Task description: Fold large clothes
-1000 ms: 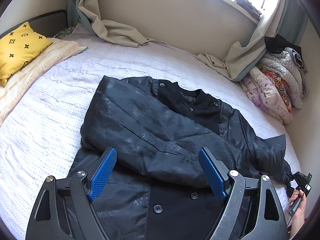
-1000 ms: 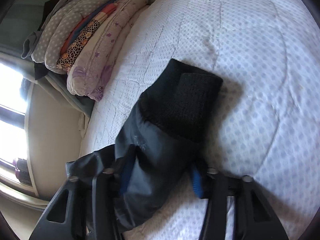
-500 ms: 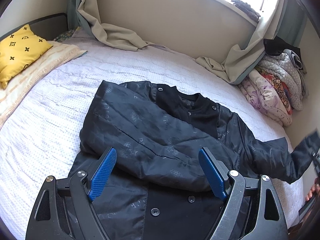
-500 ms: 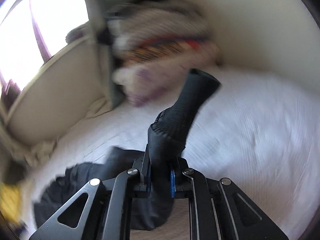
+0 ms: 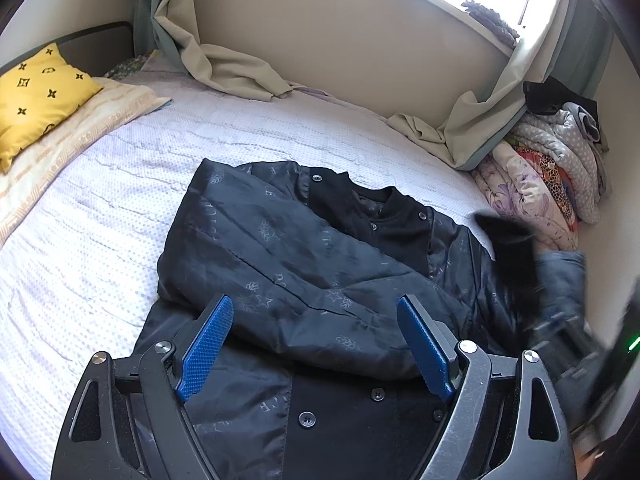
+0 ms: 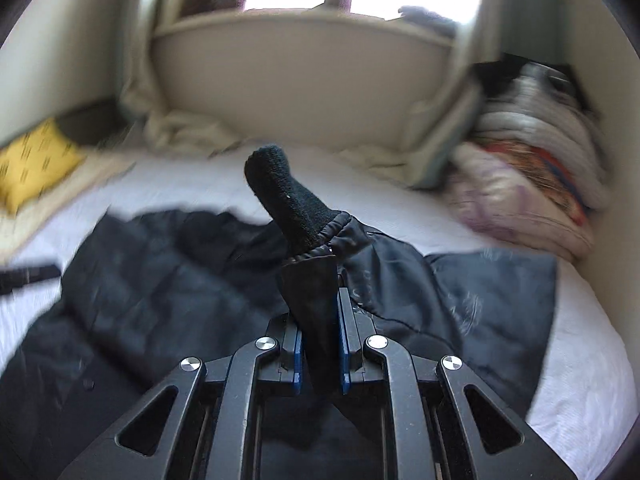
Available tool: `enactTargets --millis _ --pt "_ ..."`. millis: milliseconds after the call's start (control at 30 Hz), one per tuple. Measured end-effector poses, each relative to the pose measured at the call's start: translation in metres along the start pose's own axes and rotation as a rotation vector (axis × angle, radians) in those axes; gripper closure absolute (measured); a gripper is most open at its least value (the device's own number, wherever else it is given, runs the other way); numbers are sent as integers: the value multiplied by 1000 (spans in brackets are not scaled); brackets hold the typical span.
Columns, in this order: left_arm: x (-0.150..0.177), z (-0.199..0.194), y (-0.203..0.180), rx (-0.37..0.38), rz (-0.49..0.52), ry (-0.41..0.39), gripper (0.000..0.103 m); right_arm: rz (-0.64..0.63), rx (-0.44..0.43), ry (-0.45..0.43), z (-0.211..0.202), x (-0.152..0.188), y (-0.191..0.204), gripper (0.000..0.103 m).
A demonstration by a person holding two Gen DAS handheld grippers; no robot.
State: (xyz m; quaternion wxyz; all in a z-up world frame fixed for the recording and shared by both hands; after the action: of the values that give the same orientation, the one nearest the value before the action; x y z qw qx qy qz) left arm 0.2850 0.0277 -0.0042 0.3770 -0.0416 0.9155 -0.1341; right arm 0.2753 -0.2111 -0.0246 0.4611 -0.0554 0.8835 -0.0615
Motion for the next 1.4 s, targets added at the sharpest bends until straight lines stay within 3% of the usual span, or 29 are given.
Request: enactTargets --millis 200,300,400,433,467,600,667,800,900,1000,1167,1267,1367,1400 --pt "1 6 8 30 -40 36 16 -141 -83 119 34 40 71 94" --pt "1 8 9 39 -46 51 16 -176 -107 159 39 52 90 89" --pt "1 8 10 47 -54 56 16 -151 -161 180 32 52 91 60" --pt "1 8 12 55 -61 61 16 -117 -191 174 25 50 87 42" --pt "1 8 12 60 -68 65 16 -76 -219 162 15 47 82 32" --pt "2 12 15 88 -96 89 16 55 -342 164 -18 34 56 31" --pt "5 16 14 125 -117 117 16 121 -355 147 -32 23 36 31" --pt "14 34 10 222 -174 197 20 246 -298 38 -61 1 -17 29" --pt "22 54 5 258 -188 255 32 312 -250 -4 -69 -2 -52 29" --pt "27 71 0 287 -203 290 38 390 -249 12 -65 2 -75 29" --pt "30 91 -5 330 -240 319 38 433 -259 39 -58 6 -92 29" --pt "31 100 -9 316 -223 325 39 438 -257 47 -57 10 -96 29" --pt "36 109 -14 312 -202 341 61 456 -261 62 -53 14 -101 29" --pt "36 111 -15 306 -190 340 72 462 -260 70 -51 16 -103 29"
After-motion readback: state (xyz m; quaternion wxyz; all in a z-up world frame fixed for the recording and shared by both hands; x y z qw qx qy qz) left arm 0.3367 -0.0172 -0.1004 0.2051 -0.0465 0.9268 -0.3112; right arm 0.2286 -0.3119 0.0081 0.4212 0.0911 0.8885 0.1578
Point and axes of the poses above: each gripper's, at about its wrist camera, not at the fingertips, and z roughly the way its jaws point, y to its left, x to its underside, the point moved 3 cm from there along z, roughly the way its jaws point, and after that the axes turned 2 degrees about -y, right-handed, at the moved point
